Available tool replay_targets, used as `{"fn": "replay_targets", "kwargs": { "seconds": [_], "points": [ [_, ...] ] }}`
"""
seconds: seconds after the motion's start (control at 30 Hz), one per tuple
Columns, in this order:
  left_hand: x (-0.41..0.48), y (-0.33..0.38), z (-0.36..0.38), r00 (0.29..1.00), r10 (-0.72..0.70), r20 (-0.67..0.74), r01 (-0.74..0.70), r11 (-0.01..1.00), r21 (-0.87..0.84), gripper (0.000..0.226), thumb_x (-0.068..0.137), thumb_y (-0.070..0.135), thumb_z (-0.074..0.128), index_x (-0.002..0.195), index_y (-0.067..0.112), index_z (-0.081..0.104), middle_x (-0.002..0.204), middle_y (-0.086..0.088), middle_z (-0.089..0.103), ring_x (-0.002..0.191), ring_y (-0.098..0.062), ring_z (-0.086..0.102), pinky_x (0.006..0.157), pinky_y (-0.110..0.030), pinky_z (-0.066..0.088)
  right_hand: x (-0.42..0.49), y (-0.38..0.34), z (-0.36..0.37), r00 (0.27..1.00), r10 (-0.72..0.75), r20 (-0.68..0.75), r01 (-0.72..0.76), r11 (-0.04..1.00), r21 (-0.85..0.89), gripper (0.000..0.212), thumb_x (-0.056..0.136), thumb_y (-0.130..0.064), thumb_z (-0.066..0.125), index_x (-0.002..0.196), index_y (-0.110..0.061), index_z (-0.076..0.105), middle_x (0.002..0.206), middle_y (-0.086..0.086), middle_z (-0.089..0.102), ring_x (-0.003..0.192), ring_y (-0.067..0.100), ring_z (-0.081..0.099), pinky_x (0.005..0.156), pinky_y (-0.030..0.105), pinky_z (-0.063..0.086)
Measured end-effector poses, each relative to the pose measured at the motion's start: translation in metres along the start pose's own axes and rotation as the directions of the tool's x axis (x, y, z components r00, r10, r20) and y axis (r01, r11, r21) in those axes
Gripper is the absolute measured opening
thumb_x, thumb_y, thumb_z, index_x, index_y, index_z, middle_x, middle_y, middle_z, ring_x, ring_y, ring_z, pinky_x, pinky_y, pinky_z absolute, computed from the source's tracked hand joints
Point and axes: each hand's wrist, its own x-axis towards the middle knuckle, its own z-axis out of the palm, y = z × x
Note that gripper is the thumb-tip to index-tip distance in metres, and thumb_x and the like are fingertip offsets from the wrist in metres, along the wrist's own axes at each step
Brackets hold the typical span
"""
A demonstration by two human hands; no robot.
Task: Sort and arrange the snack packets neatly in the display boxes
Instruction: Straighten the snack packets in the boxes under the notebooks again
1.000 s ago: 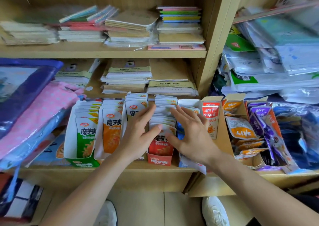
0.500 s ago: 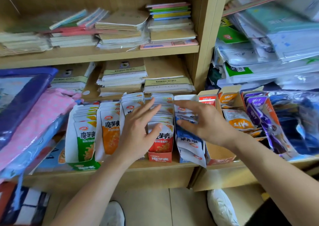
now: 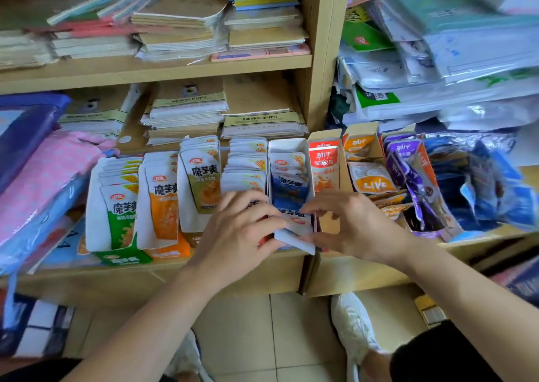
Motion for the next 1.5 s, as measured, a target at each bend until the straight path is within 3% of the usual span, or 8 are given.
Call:
{"fn": "replay_targets", "kwargs": {
  "seconds": [0.17,0.53,0.87,1.1,1.23,1.33,1.43,1.5],
  "points": [
    [0.004,-0.002,0.01,0.994,0.013,-0.11,-0.012,1.0,0.014,0.008,0.088,0.02,0.075,0.094,0.019,0.08,0.092,0.008,0.075,0.088,-0.022,0.062,0.074,-0.04,0.043,-0.004,-0.001,0.016,0.998,-0.012,0.061,0.017,0.996,-0.088,0.053,0.079,-0.054,0.074,0.121,-0.024,0.067,0.109,-0.013,0.064,0.101,0.01,0.059,0.084,0.034,0.054],
    [0.021,-0.002,0.009,0.928,-0.299,-0.222,0.28,0.953,-0.113,0.025,0.087,0.021,0.077,0.109,0.009,0.076,0.098,-0.002,0.074,0.082,-0.014,0.069,0.075,-0.025,0.057,0.031,0.012,-0.006,0.958,-0.004,-0.288,-0.02,0.997,-0.08,0.011,0.093,-0.01,0.065,0.088,-0.012,0.075,0.079,0.0,0.072,0.066,0.012,0.064,0.058,0.034,0.053],
    [0.011,-0.022,-0.005,0.999,-0.051,0.004,0.051,0.997,0.049,0.014,0.081,0.018,0.08,0.095,0.018,0.078,0.106,0.001,0.067,0.09,-0.02,0.057,0.075,-0.038,0.048,0.063,0.029,-0.007,0.895,0.142,-0.422,-0.152,0.988,0.01,0.017,0.087,-0.01,0.075,0.104,-0.011,0.075,0.088,0.001,0.074,0.069,0.011,0.064,0.065,0.023,0.055],
    [0.016,-0.022,-0.015,0.99,-0.002,-0.14,0.005,1.0,0.025,0.004,0.089,0.016,0.079,0.089,0.012,0.078,0.106,-0.001,0.072,0.087,-0.023,0.059,0.076,-0.038,0.05,0.054,0.026,-0.012,0.923,0.158,-0.351,-0.161,0.987,0.019,0.037,0.083,-0.021,0.081,0.118,-0.02,0.069,0.101,-0.005,0.066,0.069,0.008,0.063,0.063,0.02,0.053],
    [0.021,-0.017,-0.03,0.948,-0.107,-0.298,0.092,0.994,-0.063,0.007,0.091,0.016,0.074,0.089,0.011,0.077,0.095,0.004,0.074,0.088,-0.02,0.062,0.081,-0.033,0.048,0.04,0.016,-0.016,0.908,0.189,-0.375,-0.148,0.98,0.136,0.031,0.083,-0.02,0.081,0.112,-0.02,0.069,0.096,-0.005,0.062,0.07,0.01,0.06,0.061,0.012,0.046],
    [0.021,-0.01,-0.038,0.883,-0.306,-0.355,0.232,0.944,-0.236,0.004,0.092,0.015,0.073,0.091,0.012,0.075,0.088,0.009,0.071,0.083,-0.009,0.062,0.077,-0.022,0.047,0.029,0.001,-0.019,0.922,0.251,-0.295,-0.114,0.903,0.414,0.01,0.094,-0.023,0.068,0.103,-0.017,0.071,0.087,-0.001,0.068,0.072,0.009,0.063,0.064,0.023,0.051],
    [0.021,-0.003,-0.041,0.807,-0.504,-0.309,0.333,0.819,-0.467,0.009,0.09,0.014,0.074,0.095,0.02,0.073,0.084,0.012,0.071,0.076,-0.005,0.066,0.068,-0.015,0.05,0.022,-0.008,-0.024,0.941,0.268,-0.207,-0.047,0.708,0.705,0.038,0.097,-0.048,0.056,0.109,-0.016,0.072,0.104,0.005,0.072,0.093,0.022,0.067,0.075,0.034,0.056],
    [0.02,-0.002,-0.039,0.76,-0.594,-0.266,0.372,0.732,-0.571,0.008,0.09,0.02,0.076,0.095,0.025,0.071,0.084,0.011,0.073,0.077,-0.009,0.07,0.065,-0.021,0.054,0.022,-0.006,-0.027,0.918,0.314,-0.241,-0.054,0.702,0.71,0.04,0.091,-0.046,0.065,0.117,-0.016,0.068,0.109,0.004,0.071,0.098,0.026,0.067,0.078,0.04,0.058]
  ]
}}
